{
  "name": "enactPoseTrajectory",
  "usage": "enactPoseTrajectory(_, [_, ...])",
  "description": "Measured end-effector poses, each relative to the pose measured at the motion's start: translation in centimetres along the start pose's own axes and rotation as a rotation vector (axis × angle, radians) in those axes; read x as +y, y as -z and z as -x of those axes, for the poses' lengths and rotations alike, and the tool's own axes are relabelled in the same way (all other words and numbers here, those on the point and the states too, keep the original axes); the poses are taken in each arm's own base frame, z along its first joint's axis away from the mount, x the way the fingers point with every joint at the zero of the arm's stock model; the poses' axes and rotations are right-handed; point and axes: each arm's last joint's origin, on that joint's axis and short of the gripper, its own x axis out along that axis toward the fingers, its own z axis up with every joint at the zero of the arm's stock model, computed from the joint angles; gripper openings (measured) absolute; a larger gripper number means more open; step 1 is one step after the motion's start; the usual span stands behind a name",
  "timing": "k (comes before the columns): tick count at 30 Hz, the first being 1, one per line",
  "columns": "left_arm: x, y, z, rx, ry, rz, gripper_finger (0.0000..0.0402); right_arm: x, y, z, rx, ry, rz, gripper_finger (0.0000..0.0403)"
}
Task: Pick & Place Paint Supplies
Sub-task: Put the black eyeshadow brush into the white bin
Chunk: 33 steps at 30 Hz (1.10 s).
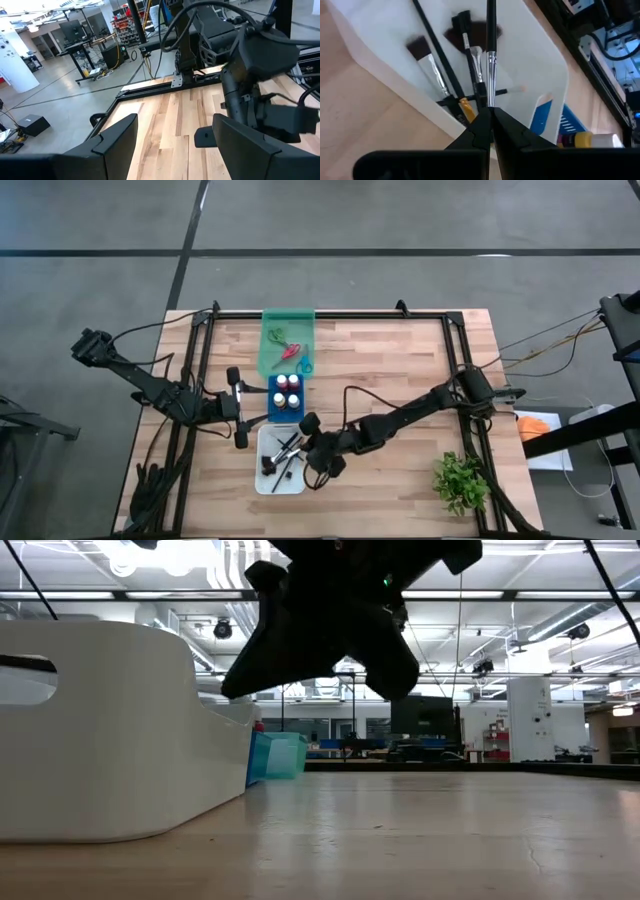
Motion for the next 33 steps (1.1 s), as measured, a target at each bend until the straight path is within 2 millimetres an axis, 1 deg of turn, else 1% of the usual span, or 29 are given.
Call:
enactPoseTrajectory(5, [0.0, 0.0, 0.0, 0.000, 0.000, 0.000, 0.0266, -1.0, 0.3, 0.1, -0.006, 0.013, 0.038, 0.0010])
enactPoseTrajectory(9, [0.0, 0.0, 0.0, -0.001, 0.000, 0.000, 0.0266, -1.0, 0.3, 0.1, -0.017, -0.002, 0.090, 0.0010])
enactPoseTrajectory(15, [0.0, 0.0, 0.0, 0.000, 0.000, 0.000, 0.0266, -1.2, 0.2, 0.1, -0.024, 0.005, 0.104, 0.0010])
enactPoseTrajectory(23, [0.0, 0.0, 0.0, 0.000, 0.000, 0.000, 0.0266, -1.3, -0.1, 0.1, -0.047, 0.024, 0.104, 0.0011])
enactPoseTrajectory(27, [0.0, 0.0, 0.0, 0.000, 0.000, -0.002, 0.0266, -1.4, 0.0, 0.1, -0.045, 0.028, 0.071, 0.0011])
enactPoseTrajectory(33, [0.0, 0.0, 0.0, 0.000, 0.000, -0.003, 0.0266, -2.3, -0.2, 0.1, -0.052, 0.044, 0.038, 0.0011])
